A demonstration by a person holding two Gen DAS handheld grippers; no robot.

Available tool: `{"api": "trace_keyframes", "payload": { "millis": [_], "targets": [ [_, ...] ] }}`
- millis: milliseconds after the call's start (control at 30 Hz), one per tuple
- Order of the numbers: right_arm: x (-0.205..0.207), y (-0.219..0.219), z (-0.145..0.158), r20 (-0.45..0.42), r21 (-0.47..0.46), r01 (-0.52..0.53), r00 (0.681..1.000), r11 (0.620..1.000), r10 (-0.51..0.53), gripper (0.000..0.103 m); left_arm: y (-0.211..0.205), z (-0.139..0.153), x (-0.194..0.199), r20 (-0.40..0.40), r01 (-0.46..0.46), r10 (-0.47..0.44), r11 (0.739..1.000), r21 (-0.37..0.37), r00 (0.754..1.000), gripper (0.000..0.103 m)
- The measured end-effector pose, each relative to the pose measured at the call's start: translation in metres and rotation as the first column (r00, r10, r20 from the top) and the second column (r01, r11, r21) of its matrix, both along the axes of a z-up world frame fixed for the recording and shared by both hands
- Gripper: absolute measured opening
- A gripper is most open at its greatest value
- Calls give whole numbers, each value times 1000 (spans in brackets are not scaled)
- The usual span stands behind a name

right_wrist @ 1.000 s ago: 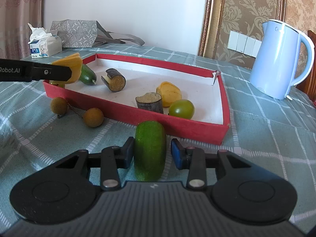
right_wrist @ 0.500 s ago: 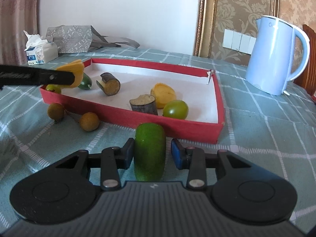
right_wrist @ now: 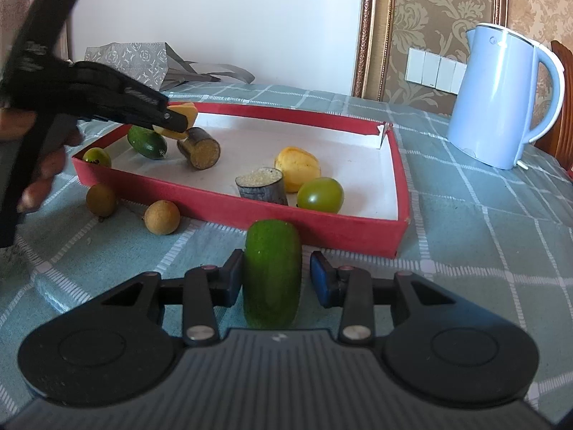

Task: Organize fruits
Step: 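Carry the yellow chunk into the tray and open left tool, then carry the zucchini into the tray and open right tool while left tool withdraws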

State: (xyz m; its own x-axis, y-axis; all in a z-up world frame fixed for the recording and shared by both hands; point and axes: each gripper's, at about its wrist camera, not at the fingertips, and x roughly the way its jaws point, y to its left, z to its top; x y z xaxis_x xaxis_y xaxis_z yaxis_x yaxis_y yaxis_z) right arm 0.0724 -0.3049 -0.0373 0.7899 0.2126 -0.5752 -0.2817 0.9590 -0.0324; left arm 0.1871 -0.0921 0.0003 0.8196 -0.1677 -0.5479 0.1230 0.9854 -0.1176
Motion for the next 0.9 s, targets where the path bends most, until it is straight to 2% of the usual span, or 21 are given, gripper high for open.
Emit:
{"api": "trace_keyframes", "payload": {
  "millis": [100, 133, 167, 233, 300, 500, 700, 900],
  "targets": [
    [1, 0, 0, -3, 3, 0, 1000, 1000, 0, 36, -2, -2, 7, -5, 11, -11, 1000, 3, 1000, 31],
    [1, 0, 0, -3, 3, 0, 1000, 1000, 0, 36, -3, -2, 7, -1, 15, -15, 1000, 7, 1000, 44],
    [1, 0, 0, -3, 3, 0, 1000, 1000, 0, 36, -3, -2, 6, 12, 6, -6, 1000, 16, 1000, 66],
    [1, 0, 0, -3, 4, 1, 1000, 1000, -1, 36, -2, -1, 2, 53, -19, 17, 1000, 25, 998, 90],
    [1, 0, 0, -4, 5, 1, 1000, 1000, -1, 36, -2, 1, -3, 84, -22, 19, 999, 32, 996, 93],
    [2, -1, -1, -6, 11, 1, 1000, 1000, -1, 36, 4, 5, -20, 110, -45, 39, 998, 48, 993, 93],
    [2, -1, -1, -7, 11, 1, 1000, 1000, -1, 36, 20, 15, -73, 232, -92, 86, 996, 17, 969, 94],
    [1, -1, -1, -5, 8, 1, 1000, 1000, 0, 36, 35, 6, -120, 223, -66, 70, 997, -26, 972, 96]
  ]
}}
